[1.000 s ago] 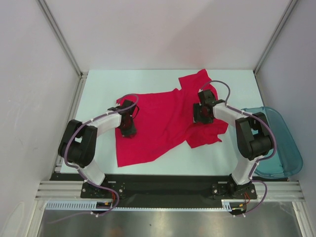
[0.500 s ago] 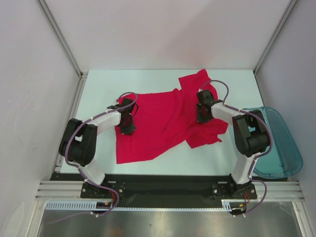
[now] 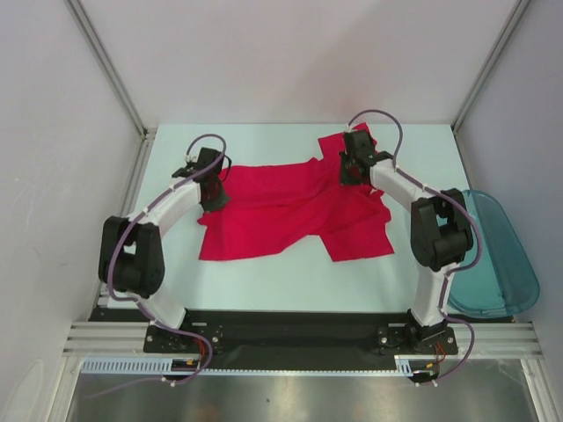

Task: Fold and stack the t-shirts
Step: Flatten the tshirt out

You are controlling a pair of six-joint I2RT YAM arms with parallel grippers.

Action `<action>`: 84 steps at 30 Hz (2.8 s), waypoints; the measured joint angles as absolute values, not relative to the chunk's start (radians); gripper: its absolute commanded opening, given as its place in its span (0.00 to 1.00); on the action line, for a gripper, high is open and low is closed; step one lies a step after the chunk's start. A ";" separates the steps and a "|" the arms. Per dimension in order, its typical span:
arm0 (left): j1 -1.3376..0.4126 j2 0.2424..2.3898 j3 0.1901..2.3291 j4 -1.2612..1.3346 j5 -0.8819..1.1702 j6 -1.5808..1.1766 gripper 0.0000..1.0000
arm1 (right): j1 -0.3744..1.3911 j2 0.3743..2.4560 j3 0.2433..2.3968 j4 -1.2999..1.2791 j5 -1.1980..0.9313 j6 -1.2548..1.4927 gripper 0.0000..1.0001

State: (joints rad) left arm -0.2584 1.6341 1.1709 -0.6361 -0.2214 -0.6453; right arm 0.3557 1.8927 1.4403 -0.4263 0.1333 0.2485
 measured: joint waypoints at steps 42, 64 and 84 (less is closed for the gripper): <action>0.110 1.291 0.616 -0.467 0.169 -0.989 0.52 | 0.313 1.170 0.897 -0.653 0.135 0.447 0.62; 0.120 1.391 0.610 -0.431 0.210 -1.080 0.24 | 0.313 1.127 0.897 -0.678 0.172 0.453 0.64; 0.145 1.037 0.751 -0.549 -0.034 -0.809 0.00 | 0.305 1.134 0.746 -0.668 0.254 0.897 0.55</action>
